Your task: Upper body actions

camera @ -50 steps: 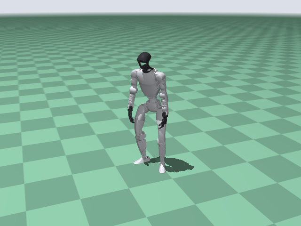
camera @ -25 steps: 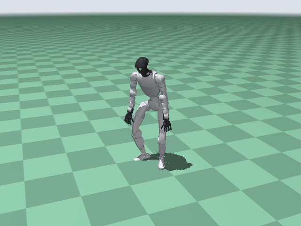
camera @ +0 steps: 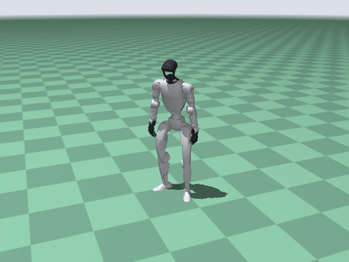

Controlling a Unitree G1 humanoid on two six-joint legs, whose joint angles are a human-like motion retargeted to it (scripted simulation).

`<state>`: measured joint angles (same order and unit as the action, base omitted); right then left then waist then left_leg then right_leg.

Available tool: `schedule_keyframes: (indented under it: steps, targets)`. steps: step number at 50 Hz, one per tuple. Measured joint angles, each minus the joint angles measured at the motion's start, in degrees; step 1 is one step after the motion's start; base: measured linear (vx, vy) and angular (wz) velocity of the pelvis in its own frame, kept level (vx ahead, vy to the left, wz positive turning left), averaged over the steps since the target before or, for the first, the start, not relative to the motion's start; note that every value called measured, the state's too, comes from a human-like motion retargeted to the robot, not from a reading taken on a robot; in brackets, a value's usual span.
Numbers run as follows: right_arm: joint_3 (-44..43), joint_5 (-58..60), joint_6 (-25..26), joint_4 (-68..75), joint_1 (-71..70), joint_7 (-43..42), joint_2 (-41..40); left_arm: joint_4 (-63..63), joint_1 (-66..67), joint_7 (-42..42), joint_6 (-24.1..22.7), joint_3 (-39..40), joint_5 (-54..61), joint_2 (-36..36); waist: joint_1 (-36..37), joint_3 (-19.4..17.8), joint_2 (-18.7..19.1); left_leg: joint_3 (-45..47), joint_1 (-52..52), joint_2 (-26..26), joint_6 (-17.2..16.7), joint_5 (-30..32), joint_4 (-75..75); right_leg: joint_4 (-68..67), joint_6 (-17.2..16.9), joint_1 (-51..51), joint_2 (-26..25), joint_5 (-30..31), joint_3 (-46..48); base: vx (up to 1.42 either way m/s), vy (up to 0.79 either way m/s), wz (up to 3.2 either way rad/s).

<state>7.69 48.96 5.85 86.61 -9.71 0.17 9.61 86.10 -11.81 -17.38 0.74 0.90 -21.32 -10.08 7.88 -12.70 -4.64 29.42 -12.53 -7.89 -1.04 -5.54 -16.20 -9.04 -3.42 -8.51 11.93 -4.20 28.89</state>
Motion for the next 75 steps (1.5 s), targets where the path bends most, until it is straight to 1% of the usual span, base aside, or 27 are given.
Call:
schedule_keyframes:
  steps: [5, 8, 12, 15, 20, 25, 28, 33, 45, 48, 51, 55, 60, 62, 65, 68, 70, 72, 73, 75]
  targets:
    - [-2.41, 0.37, -2.7, -0.23, 4.76, 3.37, 0.49, -1.37, 6.43, 5.69, -1.58, 5.45, 1.94, -0.72, -2.34, 4.85, 0.1, -0.76, 4.94, 1.46, -0.76, 2.21, 6.22, 6.53, -1.1, 5.35, -1.23, 2.67, 1.45, 0.23, 0.16, 0.14]
    - [-4.05, -1.39, -3.66, -0.4, 7.07, 4.81, 0.77, -1.03, 8.9, 7.63, -0.8, 8.45, -0.24, -1.47, -3.39, 7.22, 0.52, -1.38, 7.14, 1.73, -1.12, 3.68, 9.36, 8.88, -1.74, 7.6, -1.92, 3.86, 2.99, 0.17, 0.14, 0.15]
    - [-6.27, -6.94, -4.65, 1.14, 8.63, 3.87, 0.71, 0.93, 11.53, 8.37, 0.65, 11.32, -1.13, -1.98, -2.96, 9.6, 0.8, -0.64, 11.23, 3.21, -1.28, 5.68, 14.66, 9.57, -1.73, 9.11, -2.55, 4.04, 3.0, 0.13, 0.12, -0.13]
    - [-8.25, -9.52, -4.99, 1.82, 8.63, 3.29, 0.78, 1.86, 13.28, 6.88, 1.16, 12.86, -0.33, -1.37, -3.3, 11.09, 1.2, -0.44, 10.85, 3.16, -0.98, 5.05, 13.67, 8.95, -1.38, 8.77, -2.53, 3.6, 2.29, 0.06, 0.09, -0.05]
    - [-8.43, -12.88, -5.19, 1.9, 7.56, 1.72, 0.51, 3.36, 14.44, 5.42, 1.26, 13.53, 1.8, -0.17, -3.51, 9.49, 1.83, 0.21, 13.12, 3.18, -0.74, 4.15, 12.88, 8.97, -1.27, 10.62, -2.6, 3.87, 2.63, 0.0, 0.03, -0.06]
    - [-7.56, -12.12, -5.37, 0.64, 7.65, 2.34, 0.07, 3.51, 16.33, 4.5, 0.89, 13.81, 1.62, 1.09, -3.08, 10.69, 2.02, 1.6, 13.61, 3.53, -0.64, 3.8, 12.95, 8.88, -1.12, 10.24, -2.5, 4.0, 1.76, 0.02, 0.05, -0.22]
    - [-6.35, -12.21, -6.12, -0.77, 7.72, 2.41, -0.12, 3.89, 16.31, 5.04, 0.94, 13.6, 2.47, 1.69, -3.48, 10.45, 2.35, 1.64, 13.66, 3.59, -0.47, 3.97, 13.29, 8.69, -1.08, 10.13, -2.57, 3.99, 1.85, -0.04, 0.0, 0.02]
    - [-4.47, -11.8, -6.25, -1.61, 7.68, 2.05, -0.66, 3.54, 15.84, 3.68, 1.05, 13.2, 2.75, 2.2, -4.93, 10.72, 2.67, 0.63, 12.36, 3.2, -0.61, 4.01, 12.68, 8.69, -1.17, 9.56, -2.38, 4.17, 2.93, -0.03, 0.0, 0.11]
    - [-1.01, -9.5, -5.39, -0.89, 7.25, 3.88, -1.42, 0.53, 14.22, 4.32, 0.4, 13.77, 4.04, 1.51, -3.83, 10.03, 2.35, 2.03, 11.64, 2.74, -0.96, 4.25, 13.21, 7.74, -0.88, 7.42, -2.31, 4.43, 3.01, 0.0, 0.0, 0.0]
    - [-0.3, -8.96, -5.81, -0.28, 6.9, 2.95, -1.29, 1.04, 13.7, 4.36, 0.67, 13.83, 4.46, 1.19, -4.06, 9.91, 2.13, 2.09, 11.15, 2.51, -0.99, 3.92, 12.65, 7.04, -0.65, 6.98, -2.25, 3.82, 2.88, -0.01, -0.05, -0.02]
    - [0.05, -9.7, -7.87, 0.12, 6.55, -1.33, -1.1, 1.23, 12.96, 4.49, 0.87, 13.26, 3.89, 0.87, -4.12, 9.6, 1.82, 2.11, 10.01, 2.16, -0.99, 3.1, 11.16, 5.33, -0.23, 5.96, -1.93, 2.49, 2.48, -0.03, -0.07, -0.02]
    - [0.35, -12.36, -10.69, 0.08, 5.34, -7.65, -0.8, 0.05, 11.62, 5.32, 0.3, 11.31, 2.18, 0.64, -3.19, 8.95, 1.35, 2.58, 5.53, 0.52, -0.72, 0.03, 4.95, -1.13, 0.95, 1.11, -0.83, -1.14, 0.2, -0.08, -0.1, -0.11]
    - [0.77, -14.78, -13.64, -2.33, 2.96, -13.12, 0.55, -2.99, 8.85, 7.63, -1.68, 7.01, 1.78, -0.47, -2.99, 5.5, 1.09, 0.2, -4.36, -3.87, -0.28, -8.46, -13.01, -13.6, 1.84, -5.57, 2.68, -7.81, -0.19, -0.19, -0.13, 0.19]
    - [1.06, -14.16, -13.89, -3.83, 1.95, -13.71, 1.44, -4.0, 7.68, 9.3, -2.32, 5.59, 2.15, -1.01, -2.57, 4.61, 1.25, -0.34, -8.46, -5.73, 0.1, -12.1, -20.11, -19.98, 2.52, -9.36, 3.6, -11.27, -1.26, -0.13, -0.11, 0.02]
    - [1.27, -11.99, -12.94, -5.76, 0.14, -13.9, 2.53, -4.73, 6.04, 11.47, -3.13, 4.76, 3.31, -1.41, -3.39, 3.88, 1.89, -2.18, -15.18, -8.48, 0.56, -17.07, -30.3, -29.04, 3.68, -15.11, 4.79, -16.2, -2.05, -0.1, -0.09, 0.12]
    - [-0.12, -12.01, -11.75, -7.61, -1.18, -14.75, 2.84, -4.06, 3.9, 15.32, -5.77, 4.01, 7.43, -1.3, -2.64, 2.5, 2.75, -4.37, -21.61, -10.87, 1.13, -21.54, -39.64, -37.22, 4.11, -20.74, 4.65, -20.27, -4.4, -0.15, -0.08, 0.02]
    - [-0.41, -14.42, -12.23, -8.18, -1.85, -15.66, 2.87, -3.4, 2.62, 19.32, -8.89, 3.83, 11.91, -1.12, -2.23, 1.88, 2.99, -5.58, -25.03, -11.9, 1.42, -23.91, -44.35, -41.68, 4.73, -23.84, 4.6, -22.48, -4.92, -0.11, -0.08, -0.03]
    - [-1.11, -16.5, -13.11, -8.74, -2.2, -16.61, 2.78, -3.39, 1.56, 21.98, -10.62, 4.66, 15.16, -0.65, -1.65, 0.95, 2.84, -6.21, -27.44, -12.3, 1.76, -25.82, -48.18, -45.3, 5.16, -26.07, 4.77, -24.26, -5.64, -0.08, -0.07, -0.06]
    - [-1.82, -16.91, -13.42, -9.23, -1.96, -17.06, 2.56, -3.56, 1.31, 22.11, -10.75, 5.31, 15.98, -0.32, -1.39, 0.46, 2.74, -6.52, -28.35, -12.3, 1.89, -26.59, -49.8, -46.92, 5.24, -26.89, 4.9, -25.06, -6.1, -0.08, -0.05, 0.0]
    - [-3.11, -18.37, -13.56, -9.86, -1.84, -18.26, 1.91, -3.57, 0.47, 19.73, -10.14, 6.63, 16.9, 0.15, -1.25, -0.53, 2.9, -7.26, -30.02, -12.53, 2.2, -27.79, -52.56, -49.81, 5.31, -28.25, 5.21, -26.53, -6.49, -0.06, -0.05, 0.1]
